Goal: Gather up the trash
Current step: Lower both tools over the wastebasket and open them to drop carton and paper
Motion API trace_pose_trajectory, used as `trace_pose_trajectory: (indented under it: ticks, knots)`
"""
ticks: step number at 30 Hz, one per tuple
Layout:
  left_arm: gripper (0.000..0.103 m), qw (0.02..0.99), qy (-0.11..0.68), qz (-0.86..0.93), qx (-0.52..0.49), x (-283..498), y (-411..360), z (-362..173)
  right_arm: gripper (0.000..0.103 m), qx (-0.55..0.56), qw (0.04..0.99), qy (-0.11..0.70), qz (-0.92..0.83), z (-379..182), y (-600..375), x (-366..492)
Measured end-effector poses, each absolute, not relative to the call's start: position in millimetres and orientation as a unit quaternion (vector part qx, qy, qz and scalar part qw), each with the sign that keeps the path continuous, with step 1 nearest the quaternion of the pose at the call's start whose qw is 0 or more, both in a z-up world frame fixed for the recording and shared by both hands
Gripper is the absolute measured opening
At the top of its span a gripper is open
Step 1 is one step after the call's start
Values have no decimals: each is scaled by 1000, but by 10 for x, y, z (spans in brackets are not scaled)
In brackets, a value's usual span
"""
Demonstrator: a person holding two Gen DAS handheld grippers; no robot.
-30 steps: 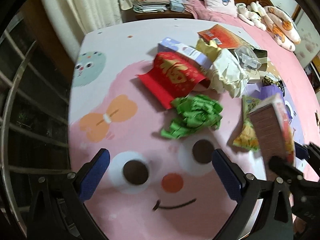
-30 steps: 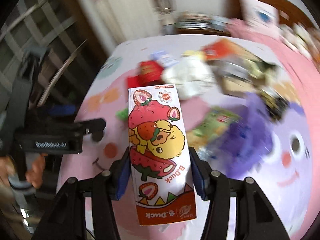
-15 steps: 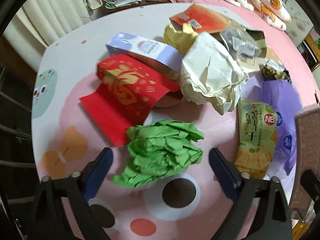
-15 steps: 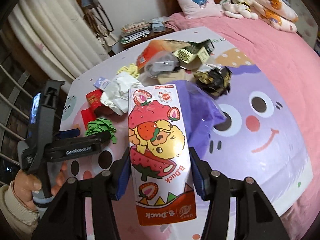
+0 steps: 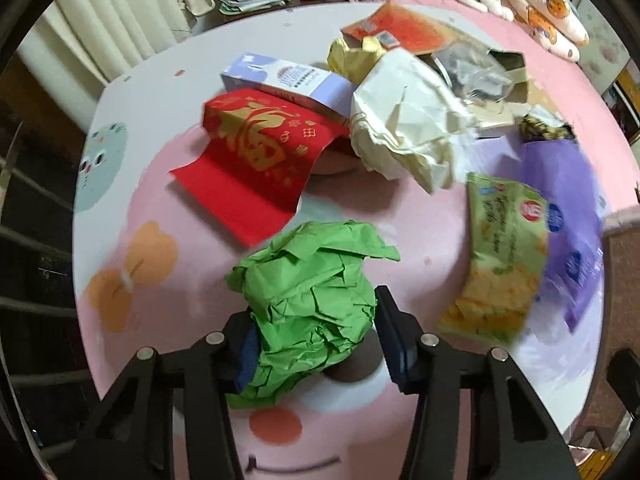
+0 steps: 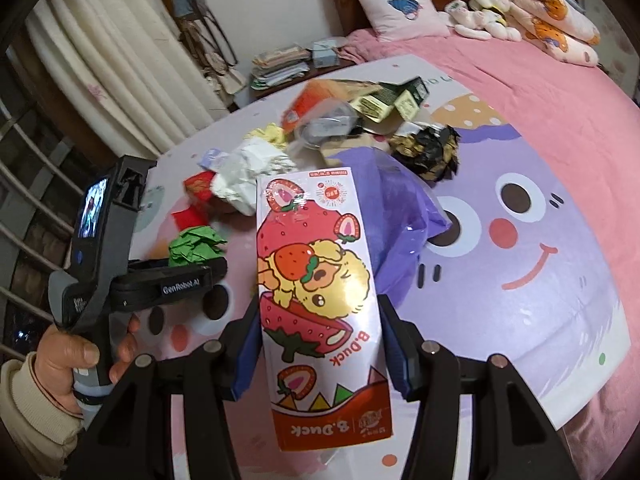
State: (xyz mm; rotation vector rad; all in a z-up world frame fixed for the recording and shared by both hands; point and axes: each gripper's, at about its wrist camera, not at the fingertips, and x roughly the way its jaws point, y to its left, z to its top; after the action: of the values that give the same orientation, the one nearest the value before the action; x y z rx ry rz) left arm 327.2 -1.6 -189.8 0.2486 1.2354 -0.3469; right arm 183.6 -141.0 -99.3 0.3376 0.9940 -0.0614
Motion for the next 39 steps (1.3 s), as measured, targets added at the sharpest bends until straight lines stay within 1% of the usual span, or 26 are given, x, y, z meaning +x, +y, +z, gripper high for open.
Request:
trace_pose_trajectory:
  ticks: [7, 9, 14, 17, 26, 33, 35, 39]
  knots:
    - [49, 817, 553, -145, 81, 2593, 187, -1387, 53, 143, 875, 462, 29, -775, -1343, 1616]
    - [49, 824, 544, -136, 72, 2290, 196, -1236, 53, 133, 875, 463, 51, -707, -1338, 1470]
    - [49, 840, 528, -117, 52, 1590, 134, -1061, 53, 104, 873, 467, 92, -615, -1383, 1071]
    - [49, 844, 523, -109, 41, 1191, 71, -1061, 53, 83, 868, 476, 116, -652, -1452, 735]
    - [50, 830, 549, -93, 21, 129, -183, -1496, 53, 44, 834, 531, 141, -1125, -1686, -57]
    - [50, 809, 579, -90, 36, -199, -292, -1987, 53, 41, 802, 580, 136, -1752, -1766, -422]
    - [50, 796, 597, -90, 30, -218, -291, -2206, 53, 51, 794, 592, 129, -1968, -1771, -446]
    - [50, 784, 614, -84, 26, -211, -283, -2729, 54, 63, 779, 615, 106, -2583, -1765, -432]
